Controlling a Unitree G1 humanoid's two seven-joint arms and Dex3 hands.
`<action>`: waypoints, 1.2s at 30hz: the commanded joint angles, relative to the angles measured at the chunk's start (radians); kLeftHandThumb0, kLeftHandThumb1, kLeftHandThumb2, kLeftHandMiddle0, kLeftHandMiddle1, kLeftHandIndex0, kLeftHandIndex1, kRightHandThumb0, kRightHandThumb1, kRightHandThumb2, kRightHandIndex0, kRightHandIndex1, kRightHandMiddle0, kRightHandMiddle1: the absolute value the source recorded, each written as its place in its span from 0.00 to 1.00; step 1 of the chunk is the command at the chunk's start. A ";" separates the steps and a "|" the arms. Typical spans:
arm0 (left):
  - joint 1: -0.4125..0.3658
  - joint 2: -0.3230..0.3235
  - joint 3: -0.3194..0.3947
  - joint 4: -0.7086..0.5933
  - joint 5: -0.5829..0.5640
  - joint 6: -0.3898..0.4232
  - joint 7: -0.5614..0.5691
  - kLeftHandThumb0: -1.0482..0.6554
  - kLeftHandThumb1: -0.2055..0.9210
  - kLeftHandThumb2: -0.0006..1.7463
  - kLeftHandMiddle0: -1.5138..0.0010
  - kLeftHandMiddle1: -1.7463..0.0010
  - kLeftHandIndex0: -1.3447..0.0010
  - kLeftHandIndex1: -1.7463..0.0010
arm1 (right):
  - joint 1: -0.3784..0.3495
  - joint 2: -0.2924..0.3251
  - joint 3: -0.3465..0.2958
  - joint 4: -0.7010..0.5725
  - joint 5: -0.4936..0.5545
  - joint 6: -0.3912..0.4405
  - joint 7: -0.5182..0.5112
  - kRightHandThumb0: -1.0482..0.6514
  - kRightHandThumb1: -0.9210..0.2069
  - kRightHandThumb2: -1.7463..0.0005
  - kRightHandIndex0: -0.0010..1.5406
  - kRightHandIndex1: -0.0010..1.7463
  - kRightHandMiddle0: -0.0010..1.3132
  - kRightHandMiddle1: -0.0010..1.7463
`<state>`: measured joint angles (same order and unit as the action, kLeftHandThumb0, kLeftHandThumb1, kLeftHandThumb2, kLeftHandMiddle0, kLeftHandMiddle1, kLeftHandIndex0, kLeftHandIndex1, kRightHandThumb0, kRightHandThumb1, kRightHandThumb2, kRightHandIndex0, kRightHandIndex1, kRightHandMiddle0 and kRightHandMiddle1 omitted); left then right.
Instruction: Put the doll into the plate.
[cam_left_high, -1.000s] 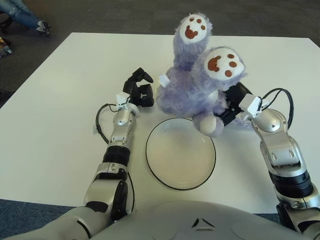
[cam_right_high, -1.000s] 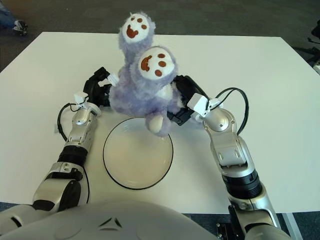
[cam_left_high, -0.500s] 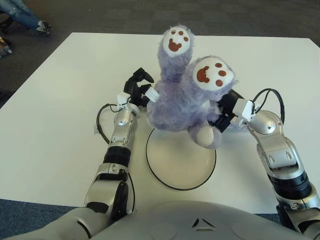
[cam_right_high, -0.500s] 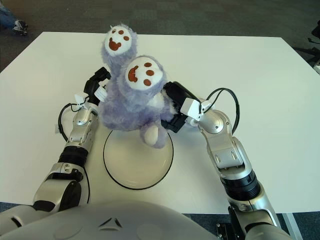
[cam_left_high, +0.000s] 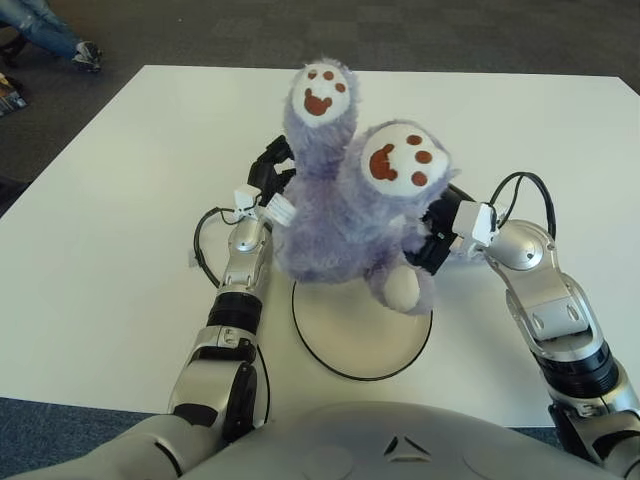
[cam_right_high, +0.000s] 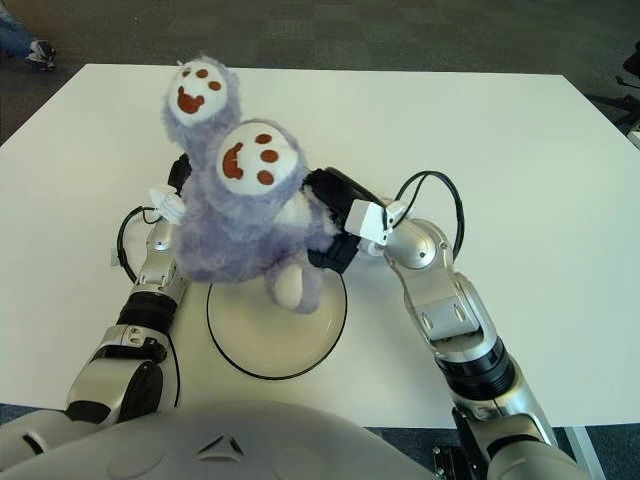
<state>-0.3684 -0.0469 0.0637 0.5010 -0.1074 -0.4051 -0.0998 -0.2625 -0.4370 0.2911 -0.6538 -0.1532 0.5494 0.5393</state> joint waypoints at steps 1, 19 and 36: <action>0.059 -0.037 -0.004 0.038 -0.002 -0.025 0.011 0.33 0.43 0.78 0.16 0.00 0.52 0.00 | -0.040 -0.020 0.015 -0.033 -0.009 0.046 0.025 0.95 0.74 0.08 0.52 1.00 0.81 1.00; 0.075 -0.030 -0.035 0.018 0.087 -0.065 0.084 0.33 0.44 0.78 0.18 0.00 0.53 0.00 | -0.102 -0.080 0.082 -0.060 -0.038 0.044 0.092 0.95 0.75 0.08 0.52 1.00 0.78 1.00; 0.078 -0.022 -0.052 0.003 0.128 -0.052 0.118 0.33 0.45 0.77 0.17 0.00 0.53 0.00 | -0.085 -0.078 0.069 -0.029 -0.033 -0.067 0.098 0.95 0.74 0.09 0.52 1.00 0.75 1.00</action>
<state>-0.3497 -0.0514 0.0205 0.4720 0.0179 -0.4620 0.0113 -0.3419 -0.5089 0.3751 -0.6824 -0.1820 0.5025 0.6407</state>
